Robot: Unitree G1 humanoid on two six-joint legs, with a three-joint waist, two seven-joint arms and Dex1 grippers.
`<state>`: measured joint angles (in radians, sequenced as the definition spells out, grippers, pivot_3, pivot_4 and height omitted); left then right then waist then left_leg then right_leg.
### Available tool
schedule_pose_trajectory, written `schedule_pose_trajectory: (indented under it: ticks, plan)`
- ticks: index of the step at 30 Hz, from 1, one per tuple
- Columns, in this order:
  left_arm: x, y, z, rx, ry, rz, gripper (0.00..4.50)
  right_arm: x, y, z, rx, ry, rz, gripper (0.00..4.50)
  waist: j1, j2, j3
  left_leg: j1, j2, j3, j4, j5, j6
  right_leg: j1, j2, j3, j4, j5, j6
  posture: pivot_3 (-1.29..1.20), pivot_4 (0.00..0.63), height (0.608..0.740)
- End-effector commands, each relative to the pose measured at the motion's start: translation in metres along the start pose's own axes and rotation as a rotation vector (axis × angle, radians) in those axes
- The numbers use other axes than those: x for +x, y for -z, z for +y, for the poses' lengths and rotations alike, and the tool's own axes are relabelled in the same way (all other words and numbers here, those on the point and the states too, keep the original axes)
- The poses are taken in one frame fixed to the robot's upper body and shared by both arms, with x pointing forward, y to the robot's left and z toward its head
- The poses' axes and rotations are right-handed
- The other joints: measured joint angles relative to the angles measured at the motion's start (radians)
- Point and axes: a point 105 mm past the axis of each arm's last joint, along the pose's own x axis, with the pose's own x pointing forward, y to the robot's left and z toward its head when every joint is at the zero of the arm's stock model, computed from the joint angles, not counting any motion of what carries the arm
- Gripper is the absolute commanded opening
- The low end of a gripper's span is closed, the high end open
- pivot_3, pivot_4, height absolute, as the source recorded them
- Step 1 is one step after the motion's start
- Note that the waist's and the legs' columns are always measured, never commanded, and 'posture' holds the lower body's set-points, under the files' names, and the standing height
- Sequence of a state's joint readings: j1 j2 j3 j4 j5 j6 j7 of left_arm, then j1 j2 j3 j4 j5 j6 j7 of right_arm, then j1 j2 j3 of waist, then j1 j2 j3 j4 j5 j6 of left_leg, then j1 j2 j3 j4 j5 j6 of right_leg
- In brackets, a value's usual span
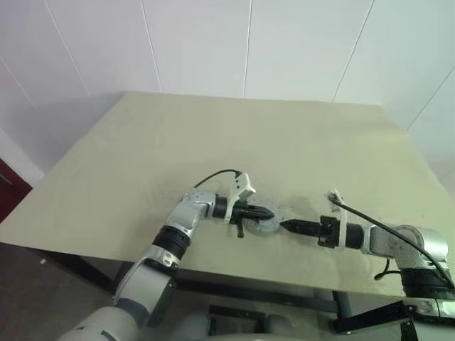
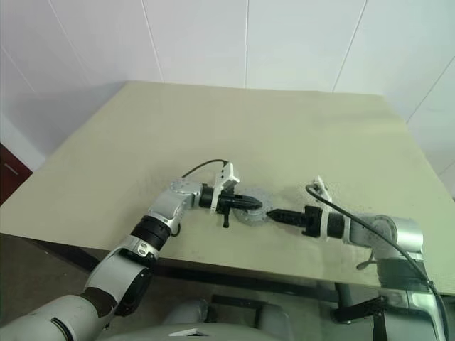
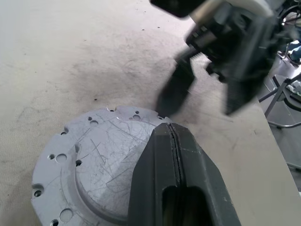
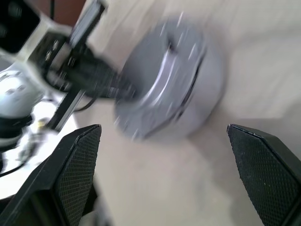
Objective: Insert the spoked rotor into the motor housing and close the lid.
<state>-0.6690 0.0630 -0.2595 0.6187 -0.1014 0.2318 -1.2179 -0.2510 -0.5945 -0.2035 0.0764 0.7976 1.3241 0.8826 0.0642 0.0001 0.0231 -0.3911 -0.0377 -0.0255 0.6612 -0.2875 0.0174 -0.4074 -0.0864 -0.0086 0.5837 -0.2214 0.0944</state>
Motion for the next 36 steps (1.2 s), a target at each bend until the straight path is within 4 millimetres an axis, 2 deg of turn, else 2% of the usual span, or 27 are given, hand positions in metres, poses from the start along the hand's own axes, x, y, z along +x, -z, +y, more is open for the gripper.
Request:
schedule_pose_trajectory:
  ticks: [1,6,9,12,19,22,28,32,36]
  plan:
    - [0.0,0.026,-0.004,-0.074,0.008,0.079,0.0,0.009,-0.011,0.018,0.008,-0.072,-0.064,4.47,0.0,0.0,0.0,0.0,0.0,0.0,0.0,0.0,0.0,0.0,0.0,0.0,0.0,0.0,0.0,0.0,0.0,0.74]
    - [-0.002,0.026,-0.004,-0.073,0.008,0.081,0.0,0.028,-0.019,0.015,0.042,-0.014,-0.138,4.47,-0.018,0.0,0.0,0.001,0.0,0.001,0.0,0.0,0.0,-0.001,0.0,0.0,0.002,0.001,-0.001,0.0,0.0,0.74]
    - [-0.004,0.027,-0.004,-0.073,0.006,0.086,0.0,0.033,-0.011,0.006,0.022,0.079,-0.092,4.47,-0.028,0.0,0.0,0.003,0.0,0.001,0.001,0.0,0.0,0.0,0.0,0.0,0.004,0.001,-0.001,0.0,0.0,0.74]
    - [-0.006,0.028,-0.003,-0.073,0.0,0.09,0.0,0.034,0.0,-0.007,0.01,0.173,-0.034,4.47,-0.028,0.0,0.0,0.007,0.0,0.001,0.002,0.0,0.0,0.001,0.0,0.0,0.008,0.001,-0.001,0.0,0.0,0.74]
    - [-0.012,0.023,0.006,-0.074,-0.047,0.057,0.0,0.032,0.0,-0.006,0.015,0.16,-0.03,4.47,-0.026,0.0,0.0,0.016,0.0,0.001,0.002,0.0,0.0,0.009,0.003,-0.001,0.01,-0.002,0.003,0.0,0.0,0.74]
    - [-0.016,0.018,0.014,-0.055,-0.095,0.027,0.0,0.031,0.002,-0.007,0.017,0.159,-0.023,4.47,-0.025,0.0,0.0,0.017,0.0,0.001,0.002,0.0,0.001,0.009,0.005,-0.001,0.01,-0.002,0.004,0.0,0.0,0.74]
    - [-0.025,-0.009,0.036,-0.095,-0.206,-0.122,0.0,0.031,0.007,-0.009,0.022,0.154,-0.003,4.47,-0.024,-0.002,0.001,0.017,0.0,0.001,0.003,0.001,0.001,0.009,0.005,-0.001,0.01,-0.002,0.004,0.0,0.0,0.74]
    - [-0.029,-0.005,0.039,-0.087,-0.217,-0.093,0.0,0.031,0.009,-0.009,0.021,0.152,0.002,4.47,-0.024,-0.003,0.002,0.016,0.0,0.001,0.003,0.001,0.001,0.009,0.005,-0.001,0.01,-0.002,0.004,0.0,0.0,0.74]
    - [-0.03,0.008,0.032,-0.084,-0.175,-0.03,0.0,0.033,0.006,-0.002,0.047,0.113,-0.013,4.47,-0.024,-0.003,0.002,0.016,0.0,0.001,0.003,0.0,0.001,0.009,0.005,-0.001,0.01,-0.002,0.004,0.0,0.0,0.74]
